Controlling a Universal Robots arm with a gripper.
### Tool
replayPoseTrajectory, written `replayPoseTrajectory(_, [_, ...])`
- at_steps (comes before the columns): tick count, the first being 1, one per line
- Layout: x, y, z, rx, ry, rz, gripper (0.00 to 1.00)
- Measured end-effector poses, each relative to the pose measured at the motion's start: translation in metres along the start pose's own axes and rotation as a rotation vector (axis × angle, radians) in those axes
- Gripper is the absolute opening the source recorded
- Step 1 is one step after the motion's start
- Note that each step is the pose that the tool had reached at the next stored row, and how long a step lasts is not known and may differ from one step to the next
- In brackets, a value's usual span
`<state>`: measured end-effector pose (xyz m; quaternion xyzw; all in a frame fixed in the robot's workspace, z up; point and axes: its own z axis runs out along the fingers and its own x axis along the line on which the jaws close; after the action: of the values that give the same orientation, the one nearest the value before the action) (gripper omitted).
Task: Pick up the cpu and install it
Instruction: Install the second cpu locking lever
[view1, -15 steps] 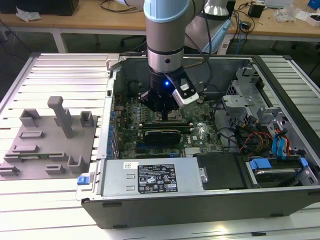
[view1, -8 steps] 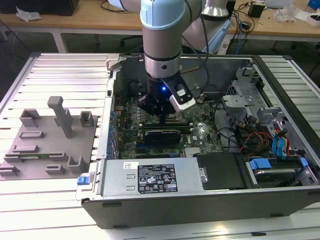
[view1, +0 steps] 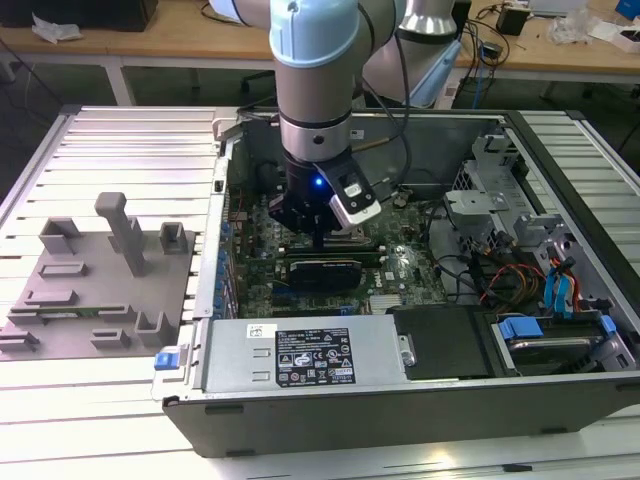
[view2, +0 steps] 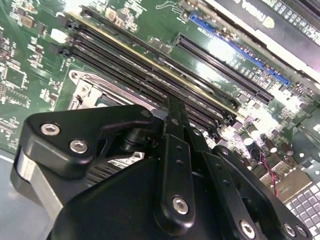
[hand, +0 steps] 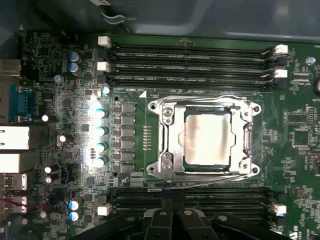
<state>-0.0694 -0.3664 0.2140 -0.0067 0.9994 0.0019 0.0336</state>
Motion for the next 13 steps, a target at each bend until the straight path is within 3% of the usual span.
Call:
replayPoseTrajectory(6, [0.0092, -0.0007, 0.0055, -0.0291, -0.0005, 0.002, 0.11])
replayPoseTrajectory(11, [0.0092, -0.0007, 0.0048, -0.0294, -0.0005, 0.002, 0.11])
replayPoseTrajectory(13, [0.0086, -0.0007, -0.0039, -0.0294, -0.0005, 0.002, 0.11])
